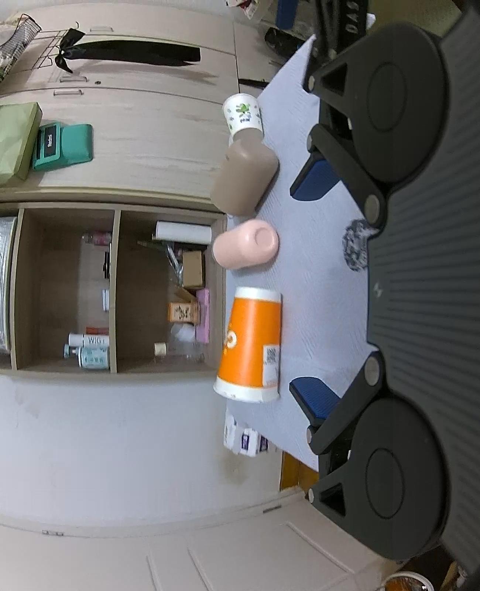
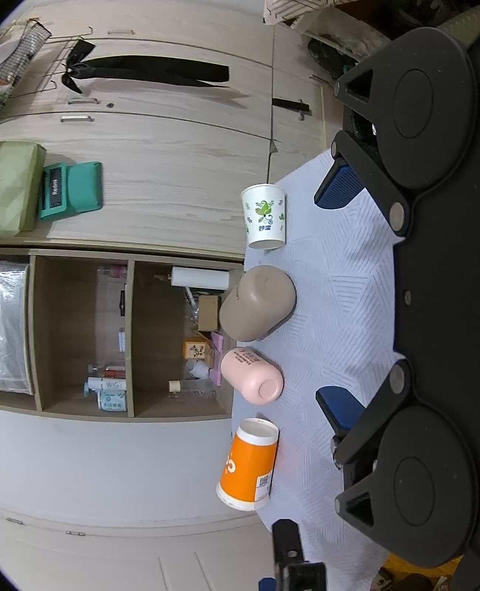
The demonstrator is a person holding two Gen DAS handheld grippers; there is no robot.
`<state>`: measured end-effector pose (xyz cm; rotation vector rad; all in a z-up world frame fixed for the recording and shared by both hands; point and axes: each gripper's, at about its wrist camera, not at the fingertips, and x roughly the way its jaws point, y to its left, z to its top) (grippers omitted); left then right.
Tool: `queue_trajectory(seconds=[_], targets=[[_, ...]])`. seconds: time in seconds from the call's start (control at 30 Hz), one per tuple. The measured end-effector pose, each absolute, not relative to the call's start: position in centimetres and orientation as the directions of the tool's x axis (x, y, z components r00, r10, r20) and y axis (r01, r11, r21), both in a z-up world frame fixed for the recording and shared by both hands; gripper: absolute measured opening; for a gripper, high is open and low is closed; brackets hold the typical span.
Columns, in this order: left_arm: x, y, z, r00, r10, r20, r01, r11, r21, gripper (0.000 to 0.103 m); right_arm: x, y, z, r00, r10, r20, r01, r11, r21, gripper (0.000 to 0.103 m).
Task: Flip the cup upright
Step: 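Move the left tool toward the pink tumbler and close around its body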
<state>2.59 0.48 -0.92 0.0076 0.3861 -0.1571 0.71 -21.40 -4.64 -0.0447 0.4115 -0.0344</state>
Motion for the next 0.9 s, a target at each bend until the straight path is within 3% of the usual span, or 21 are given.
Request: queue_trajectory(seconds=[0.17,0.33,0.53,0.67,0.9], targets=[[5.9,-0.3,0.0,0.882,-0.255,-0.395,0.255,0.965,-0.052,0.103,2.0,-22.3,-5.0,0.924,-0.002,-0.384,-0.023,0.998,-0.059,0.103],[10.4,-2.1,0.2,0.874,-0.279,-0.398,0.297,0.955,-0.019,0.101,4.9,-24.1,-5.4,0.889,0.112,-0.444,-0.097,0.994,0.055,0.103],[16.3,-4.6,-1.4,0.820,-0.348,-0.454,0.356,0.932,-0.071,0.098,7.0,-24.6,-5.8,0.893,0.102,-0.438,-0.093,0.995,0.041,0.103],[19.6,-6.4,-2.7,0.792,-0.357,-0.495,0.372,0.925,-0.073,0.088,7.8,-25.0,-5.7,0.892,0.109,-0.438,-0.098,0.994,0.047,0.103],[22.7,-7.9,-4.2,0.775,-0.338,-0.534,0.368,0.928,-0.054,0.088,9.9,-25.2,-5.6,0.885,0.107,-0.453,-0.108,0.994,0.025,0.103]])
